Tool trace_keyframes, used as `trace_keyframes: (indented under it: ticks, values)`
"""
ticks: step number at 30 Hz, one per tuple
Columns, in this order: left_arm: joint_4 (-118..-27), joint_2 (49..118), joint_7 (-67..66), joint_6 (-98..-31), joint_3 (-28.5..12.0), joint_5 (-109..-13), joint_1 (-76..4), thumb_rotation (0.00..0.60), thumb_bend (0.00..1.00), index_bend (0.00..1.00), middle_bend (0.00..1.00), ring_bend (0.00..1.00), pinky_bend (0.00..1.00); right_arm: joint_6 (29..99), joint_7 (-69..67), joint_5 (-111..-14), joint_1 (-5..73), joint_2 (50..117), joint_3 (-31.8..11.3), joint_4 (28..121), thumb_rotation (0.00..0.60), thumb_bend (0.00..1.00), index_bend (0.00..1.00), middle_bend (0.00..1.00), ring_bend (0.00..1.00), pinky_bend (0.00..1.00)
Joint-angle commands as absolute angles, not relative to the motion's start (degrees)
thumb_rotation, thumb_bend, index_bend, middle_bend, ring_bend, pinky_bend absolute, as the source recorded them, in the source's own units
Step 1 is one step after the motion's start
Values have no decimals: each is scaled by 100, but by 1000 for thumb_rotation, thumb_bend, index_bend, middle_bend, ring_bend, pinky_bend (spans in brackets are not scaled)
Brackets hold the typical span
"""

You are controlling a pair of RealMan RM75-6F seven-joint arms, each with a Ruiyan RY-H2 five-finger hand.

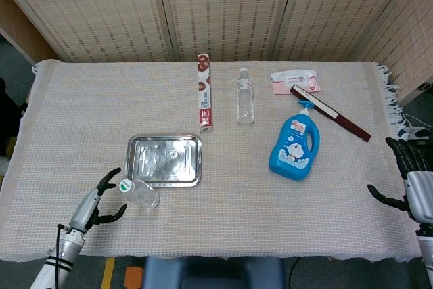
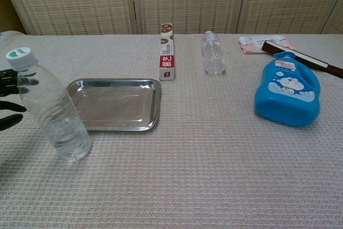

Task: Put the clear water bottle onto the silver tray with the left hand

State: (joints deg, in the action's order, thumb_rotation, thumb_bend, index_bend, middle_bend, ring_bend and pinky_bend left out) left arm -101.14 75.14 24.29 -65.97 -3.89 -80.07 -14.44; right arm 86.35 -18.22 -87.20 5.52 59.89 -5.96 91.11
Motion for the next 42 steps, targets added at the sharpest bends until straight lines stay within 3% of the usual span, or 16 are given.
trace_keyframes:
  ticks: [1,32,35,39,42]
  values:
    - [-10108,7597,2390,-6562,-391,-7950,-1482,600,376,0,0,0,165,8632,-1844,-8708,552,5980,-600,9114,600,142,51,69,0,59]
    - [-10209,8264,2175,-6372,-509,-7727,-1869,600,376,0,6,0,147,8396,-1890,-8560,634,5978,-604,9113,600,142,55,69,0,59]
    - [-10191,8375,2130,-6449,-577,-7616,-1862,600,375,36,131,58,148,8369,-1884,-8532,644,5984,-610,9112,600,142,56,69,0,59]
    - [-10123,8565,2200,-6629,-660,-7554,-1810,600,393,294,414,245,181,8336,-1881,-8506,656,5989,-615,9111,600,142,57,69,0,59]
    - [-10064,8630,2215,-6702,-699,-7524,-1792,600,396,416,543,353,260,8311,-1879,-8488,666,5994,-618,9105,600,142,57,69,0,59]
